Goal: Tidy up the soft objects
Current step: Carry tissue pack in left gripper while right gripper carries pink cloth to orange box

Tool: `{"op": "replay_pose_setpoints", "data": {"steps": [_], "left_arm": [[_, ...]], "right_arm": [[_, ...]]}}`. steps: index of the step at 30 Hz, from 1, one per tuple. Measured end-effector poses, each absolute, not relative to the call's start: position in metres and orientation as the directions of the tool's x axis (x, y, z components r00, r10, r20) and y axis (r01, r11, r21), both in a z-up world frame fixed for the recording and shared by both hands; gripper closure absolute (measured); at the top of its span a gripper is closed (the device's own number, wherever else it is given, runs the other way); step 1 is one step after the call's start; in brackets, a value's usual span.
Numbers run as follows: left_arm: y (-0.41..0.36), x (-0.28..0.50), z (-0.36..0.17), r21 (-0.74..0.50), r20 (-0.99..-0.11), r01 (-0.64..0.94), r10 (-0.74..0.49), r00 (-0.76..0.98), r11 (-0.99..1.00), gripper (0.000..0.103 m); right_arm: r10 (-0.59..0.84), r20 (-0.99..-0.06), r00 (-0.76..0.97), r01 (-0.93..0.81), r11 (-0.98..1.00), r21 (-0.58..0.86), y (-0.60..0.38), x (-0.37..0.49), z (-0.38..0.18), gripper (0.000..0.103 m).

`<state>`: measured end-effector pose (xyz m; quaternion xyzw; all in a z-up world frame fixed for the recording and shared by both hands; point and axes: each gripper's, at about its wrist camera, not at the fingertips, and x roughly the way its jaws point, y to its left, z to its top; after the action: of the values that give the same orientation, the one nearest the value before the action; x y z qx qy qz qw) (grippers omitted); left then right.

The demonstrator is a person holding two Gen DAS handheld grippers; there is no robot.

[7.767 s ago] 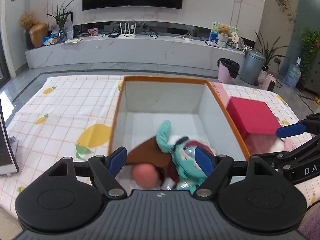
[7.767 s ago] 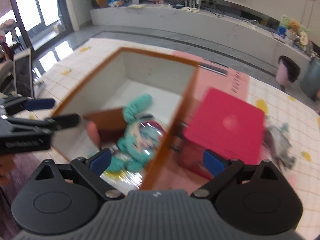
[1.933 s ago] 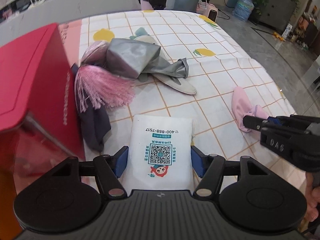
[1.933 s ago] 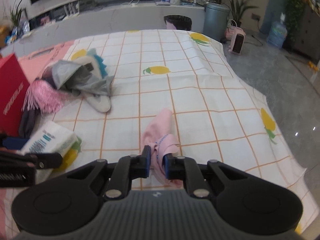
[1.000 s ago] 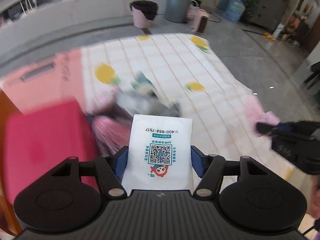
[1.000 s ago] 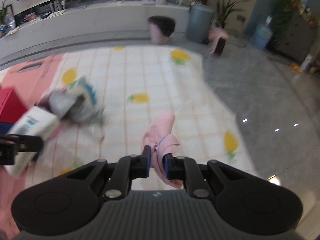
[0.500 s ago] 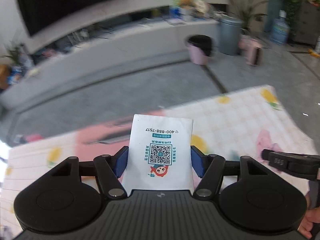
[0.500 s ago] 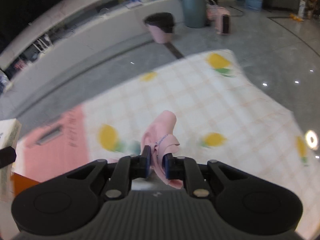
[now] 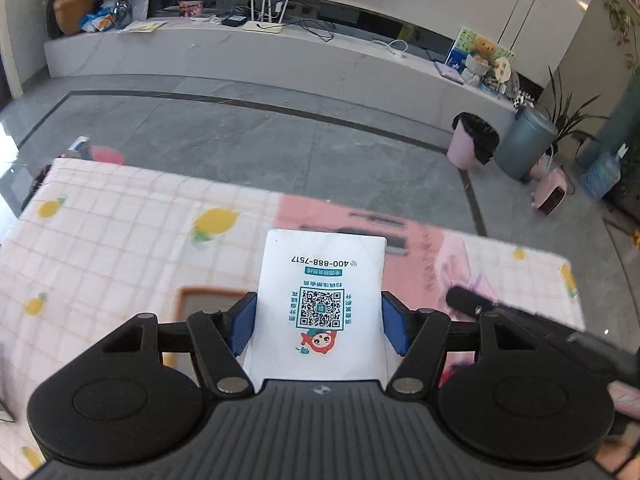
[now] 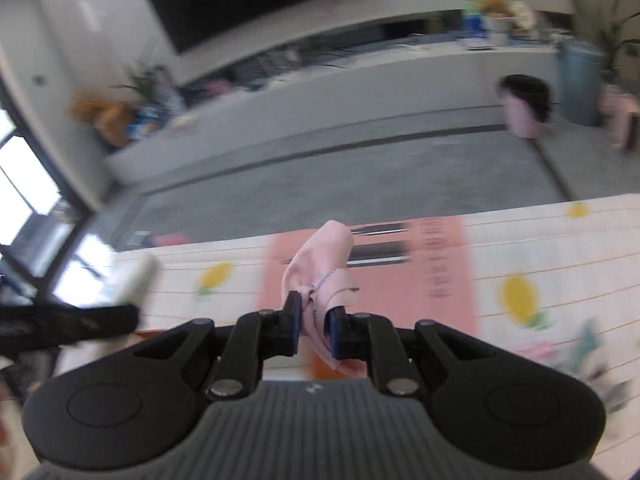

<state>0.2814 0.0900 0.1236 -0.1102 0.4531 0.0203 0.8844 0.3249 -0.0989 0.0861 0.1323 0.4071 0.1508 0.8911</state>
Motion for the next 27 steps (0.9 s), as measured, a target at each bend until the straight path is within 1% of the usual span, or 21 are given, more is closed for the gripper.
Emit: {"op": "replay_pose_setpoints", "data": {"steps": [2, 4, 8, 11, 16, 19, 21, 25, 27], "left_arm": [[0.103, 0.269, 0.116, -0.150, -0.799, -0.131, -0.043, 0.599, 0.980, 0.029], [0.111, 0.258, 0.107, -0.125, -0.793, -0.132, -0.019, 0.608, 0.983, 0.029], [0.125, 0.247, 0.084, -0.131, -0.792, -0.143, -0.017, 0.610, 0.981, 0.029], [0.132, 0.244, 0.064, -0.112, -0.797, -0.146, -0.001, 0.604, 0.983, 0.029], [0.136, 0.250, 0.031, -0.136, -0.813, -0.144, -0.027, 0.582, 0.980, 0.029], [0.138, 0.255, 0.015, -0.122, -0.826, -0.145, -0.019, 0.564, 0.982, 0.029], [0.142, 0.260, 0.008, -0.131, -0.835, -0.157, -0.024, 0.550, 0.979, 0.029], [0.142, 0.263, 0.007, -0.117, -0.827, -0.137, -0.020, 0.562, 0.984, 0.029], [0.138, 0.263, 0.005, -0.090, -0.824, -0.126, -0.003, 0.566, 0.988, 0.029]], "right_arm": [[0.410, -0.679, 0.609, -0.211, 0.909, 0.360, -0.081, 0.313, 0.084, 0.091], [0.416, -0.686, 0.597, -0.253, 0.909, 0.331, -0.066, 0.301, 0.079, 0.091], [0.402, -0.719, 0.568, -0.307, 0.913, 0.268, -0.043, 0.289, 0.061, 0.091], [0.369, -0.747, 0.553, -0.318, 0.922, 0.220, -0.032, 0.294, 0.048, 0.091], [0.325, -0.781, 0.534, -0.326, 0.931, 0.164, -0.032, 0.307, 0.031, 0.091], [0.312, -0.799, 0.515, -0.342, 0.929, 0.142, -0.033, 0.313, 0.025, 0.091], [0.309, -0.807, 0.504, -0.345, 0.928, 0.140, -0.033, 0.314, 0.024, 0.091], [0.284, -0.820, 0.497, -0.344, 0.932, 0.114, -0.027, 0.315, 0.013, 0.091], [0.282, -0.826, 0.489, -0.346, 0.931, 0.114, -0.024, 0.316, 0.008, 0.091]]}}
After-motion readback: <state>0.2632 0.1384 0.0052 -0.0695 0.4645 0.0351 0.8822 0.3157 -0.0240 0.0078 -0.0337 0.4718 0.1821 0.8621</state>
